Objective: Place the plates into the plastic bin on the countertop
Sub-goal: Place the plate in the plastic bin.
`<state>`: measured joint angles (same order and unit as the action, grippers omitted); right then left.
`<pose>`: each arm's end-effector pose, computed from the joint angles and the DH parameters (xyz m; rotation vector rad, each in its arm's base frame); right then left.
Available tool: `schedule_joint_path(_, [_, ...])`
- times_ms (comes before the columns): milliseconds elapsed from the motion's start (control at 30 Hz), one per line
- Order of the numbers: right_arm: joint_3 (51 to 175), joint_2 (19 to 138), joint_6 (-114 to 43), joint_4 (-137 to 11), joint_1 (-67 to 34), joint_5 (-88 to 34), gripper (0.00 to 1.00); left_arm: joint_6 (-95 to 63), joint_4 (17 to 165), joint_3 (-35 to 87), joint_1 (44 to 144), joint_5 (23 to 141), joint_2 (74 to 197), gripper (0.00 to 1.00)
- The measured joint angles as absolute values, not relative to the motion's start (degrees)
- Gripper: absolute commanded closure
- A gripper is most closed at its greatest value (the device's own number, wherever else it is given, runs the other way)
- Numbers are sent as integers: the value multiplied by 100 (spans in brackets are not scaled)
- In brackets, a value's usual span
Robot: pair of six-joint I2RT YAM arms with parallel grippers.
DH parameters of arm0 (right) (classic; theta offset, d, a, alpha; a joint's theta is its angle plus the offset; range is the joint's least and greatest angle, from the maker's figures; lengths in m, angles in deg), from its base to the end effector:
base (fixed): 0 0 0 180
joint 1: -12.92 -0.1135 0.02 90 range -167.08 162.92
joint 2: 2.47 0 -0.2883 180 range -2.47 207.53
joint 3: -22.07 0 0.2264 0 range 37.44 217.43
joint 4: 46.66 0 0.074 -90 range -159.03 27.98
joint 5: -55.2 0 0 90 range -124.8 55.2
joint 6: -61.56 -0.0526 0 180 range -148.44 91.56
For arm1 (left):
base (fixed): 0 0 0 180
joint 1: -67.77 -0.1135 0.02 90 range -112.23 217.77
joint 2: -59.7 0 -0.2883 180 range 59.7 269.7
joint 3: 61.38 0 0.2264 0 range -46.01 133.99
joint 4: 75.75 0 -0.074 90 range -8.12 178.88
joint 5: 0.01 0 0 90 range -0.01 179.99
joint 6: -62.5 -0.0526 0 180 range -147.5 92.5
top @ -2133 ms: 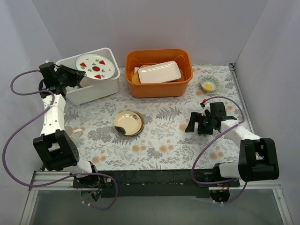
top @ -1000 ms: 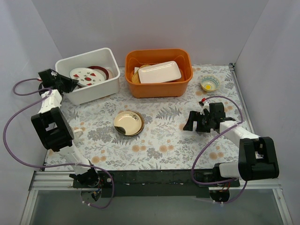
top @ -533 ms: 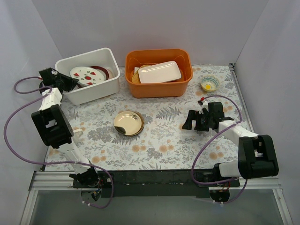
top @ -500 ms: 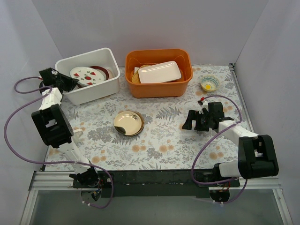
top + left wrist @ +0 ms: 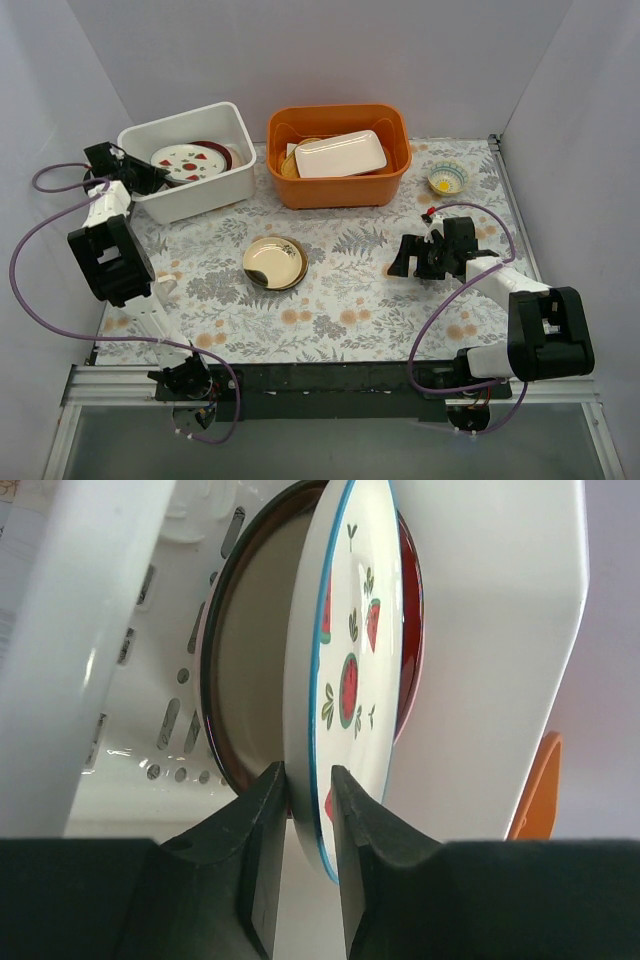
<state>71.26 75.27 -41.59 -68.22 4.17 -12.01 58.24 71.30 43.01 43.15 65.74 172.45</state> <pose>0.2304 0.0561 0.1930 -0.0852 2.4597 0.6549 0.4154 0.1666 0.2659 -1.8566 1.5786 -1.0067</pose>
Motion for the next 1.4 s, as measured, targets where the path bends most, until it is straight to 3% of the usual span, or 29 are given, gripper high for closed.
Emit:
schedule_joint_path(300, [7126, 7527, -4159, -6822, 415, -1210, 2, 5736, 6942, 4454, 4317, 6515, 17254, 56])
schedule_joint_path(500, [7128, 7527, -4159, -6824, 410, -1210, 2, 5708, 6702, 4615, 4310, 6506, 17256, 52])
schedule_joint_path(633, [7128, 7527, -4159, -6824, 406, -1212, 2, 5629, 6476, 4788, 4315, 6501, 17276, 30])
schedule_joint_path(700, [7130, 7527, -4157, -6824, 393, -1214, 2, 5559, 6396, 4878, 4312, 6480, 17276, 24])
schedule_joint_path(1400, [7130, 7446, -4159, -6984, 353, -1225, 2, 5135, 6090, 5094, 4310, 6421, 17260, 14])
